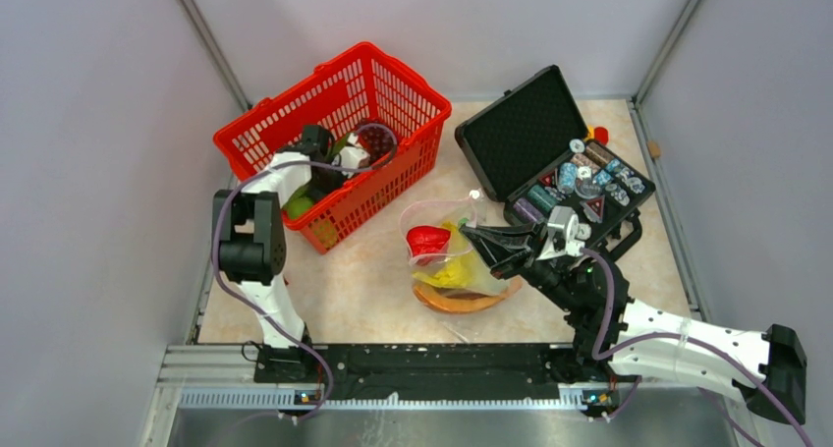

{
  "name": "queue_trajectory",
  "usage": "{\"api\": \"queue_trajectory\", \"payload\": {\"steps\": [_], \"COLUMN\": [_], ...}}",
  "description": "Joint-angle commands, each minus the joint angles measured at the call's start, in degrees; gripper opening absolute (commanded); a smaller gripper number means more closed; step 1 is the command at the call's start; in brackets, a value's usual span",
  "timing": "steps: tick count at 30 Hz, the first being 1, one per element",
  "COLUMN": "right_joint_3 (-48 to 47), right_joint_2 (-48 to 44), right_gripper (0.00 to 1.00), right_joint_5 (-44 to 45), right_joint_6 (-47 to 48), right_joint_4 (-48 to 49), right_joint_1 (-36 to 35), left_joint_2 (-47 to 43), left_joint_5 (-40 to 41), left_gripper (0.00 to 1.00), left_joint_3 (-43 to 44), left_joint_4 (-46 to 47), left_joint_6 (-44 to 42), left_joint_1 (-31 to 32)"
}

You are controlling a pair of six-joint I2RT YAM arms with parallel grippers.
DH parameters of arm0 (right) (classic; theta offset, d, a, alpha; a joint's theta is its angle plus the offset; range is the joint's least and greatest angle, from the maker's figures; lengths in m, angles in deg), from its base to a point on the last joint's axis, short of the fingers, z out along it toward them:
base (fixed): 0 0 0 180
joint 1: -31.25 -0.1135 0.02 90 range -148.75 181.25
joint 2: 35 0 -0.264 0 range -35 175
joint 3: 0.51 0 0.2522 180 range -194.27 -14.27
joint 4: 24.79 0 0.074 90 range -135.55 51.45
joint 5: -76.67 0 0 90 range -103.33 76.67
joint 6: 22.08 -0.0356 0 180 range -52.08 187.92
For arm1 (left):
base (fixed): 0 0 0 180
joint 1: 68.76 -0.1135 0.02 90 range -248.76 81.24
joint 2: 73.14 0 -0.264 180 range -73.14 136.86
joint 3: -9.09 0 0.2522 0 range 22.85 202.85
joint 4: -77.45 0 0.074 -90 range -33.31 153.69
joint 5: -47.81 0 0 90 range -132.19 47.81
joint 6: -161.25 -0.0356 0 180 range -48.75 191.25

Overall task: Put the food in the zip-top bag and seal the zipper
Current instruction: Pick up the fake vegetable from the bin.

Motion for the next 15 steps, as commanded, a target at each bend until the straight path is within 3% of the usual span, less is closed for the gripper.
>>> {"api": "queue_trajectory", "payload": {"steps": [1, 7, 15], "right_joint_3": [-2.9, -3.1, -3.7], "right_joint_2": [-1.0, -0.2, 0.9], "right_gripper": [0.00, 0.00, 0.00], "right_joint_5": [0.0, 0.0, -0.5], "right_joint_6": [-0.7, -1.0, -1.5], "right_joint_4": [4.8, 5.2, 5.1], "right_joint_1": [-0.4, -0.4, -0.4], "left_joint_2": [-7.7, -15.1, -21.3], "left_joint_5": [-1.3, -0.6, -11.2], "left_gripper": [0.33, 0.23, 0.24], "left_joint_3": [1.1, -0.7, -2.0], "left_joint_4": [0.3, 3.0, 7.8], "left_joint_6": [0.2, 0.8, 5.2], "left_joint_1": [0.5, 0.5, 0.4]}}
